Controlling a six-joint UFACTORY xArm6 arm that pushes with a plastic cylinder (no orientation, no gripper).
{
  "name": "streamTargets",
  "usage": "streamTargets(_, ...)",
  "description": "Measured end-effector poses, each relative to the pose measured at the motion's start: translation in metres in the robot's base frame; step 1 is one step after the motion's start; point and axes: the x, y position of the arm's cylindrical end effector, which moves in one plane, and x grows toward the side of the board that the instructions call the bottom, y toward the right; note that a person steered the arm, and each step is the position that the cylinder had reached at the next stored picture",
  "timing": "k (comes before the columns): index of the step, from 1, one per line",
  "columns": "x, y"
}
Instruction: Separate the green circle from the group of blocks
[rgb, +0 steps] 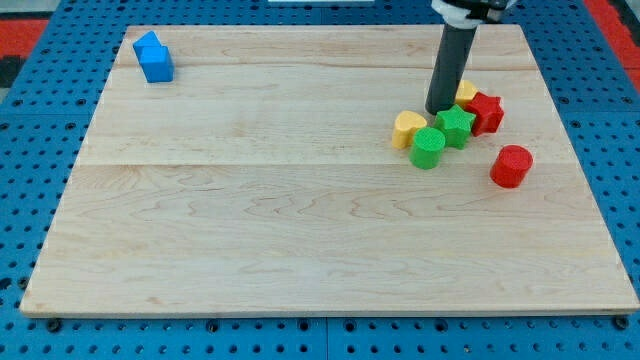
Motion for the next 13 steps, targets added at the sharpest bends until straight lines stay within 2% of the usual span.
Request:
streamTargets(1, -0.004, 0.02)
streamTargets(3, 0.051, 0.014)
streamTargets(4, 0.064, 0.015)
streamTargets(5, 0.068, 0.067)
streamTargets(6, 0.095, 0.027)
streamTargets(9, 0.077, -0.106)
streamTargets(10, 0.064, -0.198)
streamTargets(11, 0.1, -0.246)
streamTargets(12, 0.143, -0.26)
streamTargets(13, 0.099, -0.231)
